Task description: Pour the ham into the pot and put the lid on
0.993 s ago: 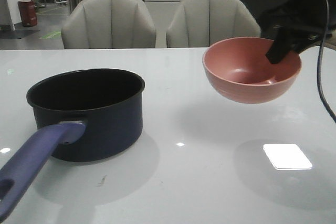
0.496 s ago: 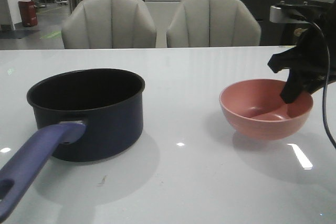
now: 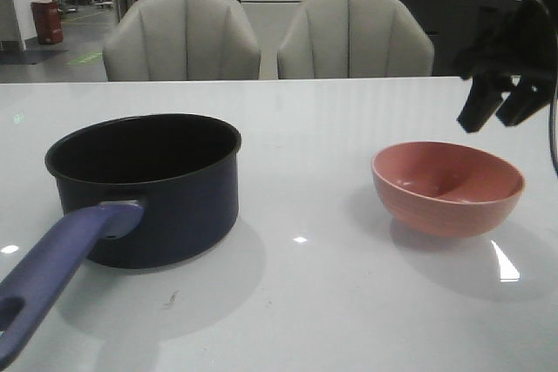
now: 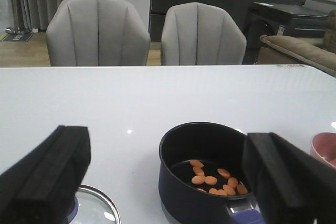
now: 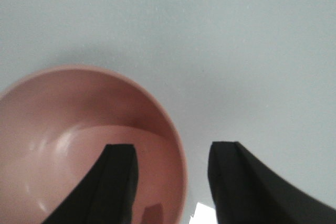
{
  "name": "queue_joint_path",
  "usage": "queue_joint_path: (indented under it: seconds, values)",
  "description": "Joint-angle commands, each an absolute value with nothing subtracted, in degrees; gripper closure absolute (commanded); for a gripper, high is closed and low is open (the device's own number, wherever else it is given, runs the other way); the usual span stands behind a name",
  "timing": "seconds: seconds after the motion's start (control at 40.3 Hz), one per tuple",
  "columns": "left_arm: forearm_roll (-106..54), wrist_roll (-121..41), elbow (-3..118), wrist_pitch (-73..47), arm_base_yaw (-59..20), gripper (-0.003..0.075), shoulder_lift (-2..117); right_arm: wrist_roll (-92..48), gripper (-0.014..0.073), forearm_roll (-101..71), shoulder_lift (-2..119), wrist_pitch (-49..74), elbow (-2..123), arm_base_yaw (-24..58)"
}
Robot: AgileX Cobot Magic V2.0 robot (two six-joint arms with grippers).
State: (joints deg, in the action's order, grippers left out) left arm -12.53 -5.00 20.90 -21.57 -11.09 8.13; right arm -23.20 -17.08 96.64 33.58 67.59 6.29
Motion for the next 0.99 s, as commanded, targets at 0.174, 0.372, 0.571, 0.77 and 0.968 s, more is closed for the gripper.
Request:
queue_joint_path:
  seconds: [0.174,0.372,0.571,0.77,0.968]
  values:
    - [-13.13,-4.84,22.49,-17.13,-11.48,0.0082,8.7,-23.65,0.0156,-17.47,78.83,31.18,68.97,7.3]
    - [-13.13,-4.84,22.49,-17.13,-11.48,0.0082,8.7,-23.65,0.0156,-17.58,68.26,28.75,65.92,10.33]
    - [-13.13,-4.84,22.49,-17.13,-11.48,0.0082,8.7,-23.6,0.0156,-20.55,56.89,18.95,55.4,12.57]
    - [-13.13,-4.84,22.49,-17.13,-11.48,0.0082,8.7,-23.6,0.0156,-23.99,42.54,8.24,40.88,12.87]
    - [-13.13,-4.84,22.49,-17.13,-11.48,0.0082,8.7,-23.6,0.0156,-24.45,27.3,4.31,28.2,12.87]
